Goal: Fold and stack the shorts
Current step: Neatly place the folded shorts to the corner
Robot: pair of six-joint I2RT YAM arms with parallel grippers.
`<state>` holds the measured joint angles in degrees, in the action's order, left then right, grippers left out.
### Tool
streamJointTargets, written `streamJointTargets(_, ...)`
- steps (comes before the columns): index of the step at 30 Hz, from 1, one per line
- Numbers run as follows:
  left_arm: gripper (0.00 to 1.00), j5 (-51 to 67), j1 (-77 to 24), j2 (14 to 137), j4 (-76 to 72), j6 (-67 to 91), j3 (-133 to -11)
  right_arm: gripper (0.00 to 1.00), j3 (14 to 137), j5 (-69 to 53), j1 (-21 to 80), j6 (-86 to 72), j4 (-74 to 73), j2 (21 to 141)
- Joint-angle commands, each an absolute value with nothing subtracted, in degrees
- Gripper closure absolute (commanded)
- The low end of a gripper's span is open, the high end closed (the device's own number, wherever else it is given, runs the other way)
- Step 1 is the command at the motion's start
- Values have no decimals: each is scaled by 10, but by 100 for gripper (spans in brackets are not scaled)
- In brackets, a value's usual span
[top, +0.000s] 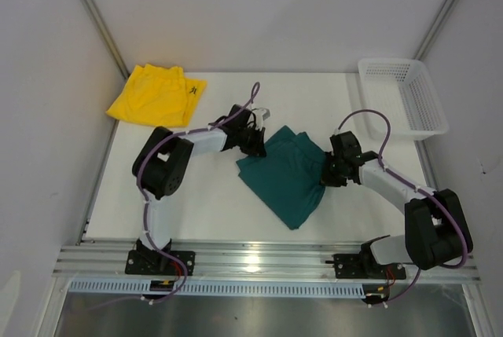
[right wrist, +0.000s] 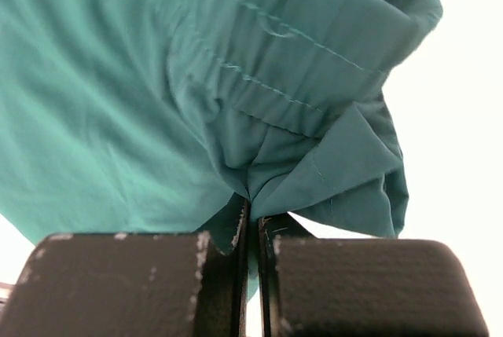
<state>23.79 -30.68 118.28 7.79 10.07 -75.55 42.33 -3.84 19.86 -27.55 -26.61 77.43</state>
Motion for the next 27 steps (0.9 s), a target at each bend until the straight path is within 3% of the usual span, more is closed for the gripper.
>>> streamJointTargets(1,100,153,-308,1107,28,198,-657,100,474,-49,196,-243,-242,807)
streamJointTargets(2,100,117,-308,1091,7,219,-637,100,481,-53,196,-232,-234,815)
streamJointTargets(7,100,47,-327,980,-70,335,-468,77,533,-61,196,-211,-214,877)
streamJointTargets(8,100,7,-335,965,-72,348,-440,71,547,-60,196,-210,-213,885)
streamJointTargets(9,98,-27,-344,949,-70,370,-420,53,553,-62,196,-208,-210,891)
streamJointTargets(10,89,-50,-358,934,-66,378,-411,45,555,-79,195,-208,-203,897)
streamJointTargets(11,79,-74,-362,908,-66,385,-398,30,550,-90,195,-212,-196,897)
streamJointTargets(12,67,-76,-364,897,-66,393,-391,24,544,-101,194,-214,-188,890)
streamJointTargets(13,48,-76,-365,889,-66,395,-389,16,536,-129,192,-217,-168,886)
streamJointTargets(14,37,-77,-366,874,-62,395,-391,3,518,-141,189,-221,-158,881)
streamJointTargets(15,17,-77,-366,866,-51,394,-396,1,508,-164,182,-227,-141,868)
streamJointTargets(18,1,-73,-366,838,-30,386,-403,0,473,-191,169,-235,-120,848)
streamJointTargets(27,1,-26,-332,827,3,363,-430,1,426,-176,149,-233,-148,778)
